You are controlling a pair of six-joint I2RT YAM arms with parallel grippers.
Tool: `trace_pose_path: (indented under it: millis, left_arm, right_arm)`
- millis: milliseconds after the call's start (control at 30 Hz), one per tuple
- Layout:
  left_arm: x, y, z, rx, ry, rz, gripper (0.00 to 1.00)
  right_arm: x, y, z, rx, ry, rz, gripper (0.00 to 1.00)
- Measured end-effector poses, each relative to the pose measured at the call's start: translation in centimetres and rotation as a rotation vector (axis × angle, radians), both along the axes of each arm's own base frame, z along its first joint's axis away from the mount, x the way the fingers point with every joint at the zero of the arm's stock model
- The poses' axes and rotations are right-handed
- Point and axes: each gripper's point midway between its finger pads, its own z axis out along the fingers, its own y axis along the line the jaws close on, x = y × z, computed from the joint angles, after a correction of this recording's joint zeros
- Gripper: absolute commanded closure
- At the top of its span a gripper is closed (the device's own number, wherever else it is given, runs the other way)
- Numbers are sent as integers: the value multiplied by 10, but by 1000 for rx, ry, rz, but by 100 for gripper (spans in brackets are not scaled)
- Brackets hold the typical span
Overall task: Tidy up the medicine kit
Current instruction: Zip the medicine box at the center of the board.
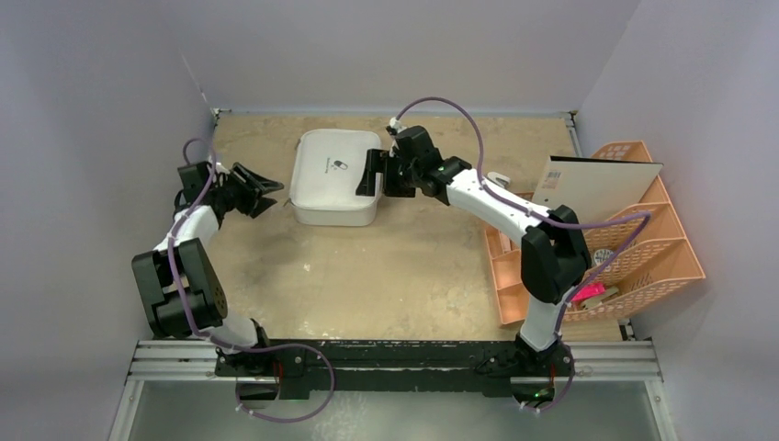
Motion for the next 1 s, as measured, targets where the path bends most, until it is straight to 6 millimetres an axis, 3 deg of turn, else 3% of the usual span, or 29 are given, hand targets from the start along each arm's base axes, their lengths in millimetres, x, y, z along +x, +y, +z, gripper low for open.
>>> trace_pose_path:
  millis: [133,367,633,1000]
  left_arm:
    - [-7,7,-13,-118,28,83,50]
    - [-10,5,-20,-188,35,126,53]
    - [-8,3,-37,-242,81,140,44]
    - [2,6,-40,-324,102,203,43]
  right_arm:
    - [0,0,-15,-20,27,1,13]
    - [4,4,-11,-14,20,2,13]
    - [9,8,-8,-5,12,5,13]
    - [10,15,-31,-22,56,22,14]
